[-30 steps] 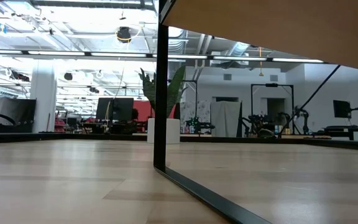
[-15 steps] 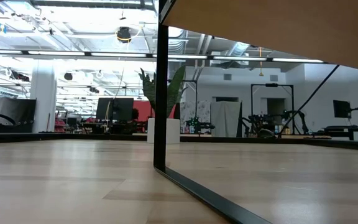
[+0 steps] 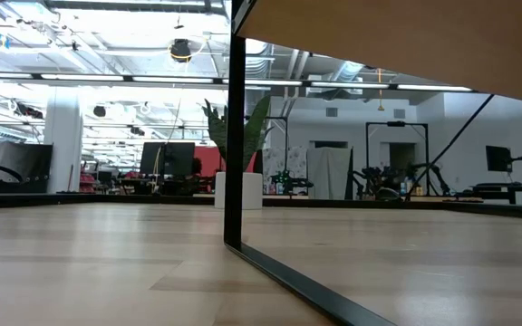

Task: Stack cereal on shelf
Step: Adjust the colored cereal boxes on the shelf

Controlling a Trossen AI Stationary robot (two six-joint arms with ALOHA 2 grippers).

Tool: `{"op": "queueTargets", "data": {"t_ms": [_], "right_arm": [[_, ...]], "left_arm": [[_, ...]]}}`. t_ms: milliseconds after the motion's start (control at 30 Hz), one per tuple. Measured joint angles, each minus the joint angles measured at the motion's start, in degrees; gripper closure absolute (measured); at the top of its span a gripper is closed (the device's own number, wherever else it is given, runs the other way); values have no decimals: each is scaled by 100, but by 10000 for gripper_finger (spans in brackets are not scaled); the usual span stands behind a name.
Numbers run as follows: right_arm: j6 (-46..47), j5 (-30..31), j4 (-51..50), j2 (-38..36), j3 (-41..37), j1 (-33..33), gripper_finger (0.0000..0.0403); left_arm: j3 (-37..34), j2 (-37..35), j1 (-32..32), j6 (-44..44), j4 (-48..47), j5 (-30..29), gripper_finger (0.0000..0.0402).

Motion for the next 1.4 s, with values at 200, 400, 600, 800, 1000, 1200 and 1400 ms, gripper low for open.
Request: {"op": "queueTargets", "data": {"t_ms": [200, 400, 600, 800, 1000, 1200, 1400], "right_arm": [[100, -143, 14, 0, 0, 12, 383], [98, -358, 38, 0, 0, 13, 396], [66, -316, 25, 0, 2, -12, 376], [-14, -303, 1, -11, 2, -46, 392], [-59, -174, -197, -20, 322, -46, 388], [191, -74, -194, -22, 853, 23, 381], [922, -169, -196, -24, 864, 647, 396]], "left_arm": [[0, 0, -2, 1, 0, 0, 401], [0, 0, -2, 1, 1, -6, 401], [0, 0, 1, -1, 2, -100, 401], [0, 0, 1, -30, 3, -123, 401], [0, 0, 1, -37, 26, -129, 401], [0, 0, 3, -130, 35, -155, 401], [0, 0, 3, -133, 44, -155, 401]]}}
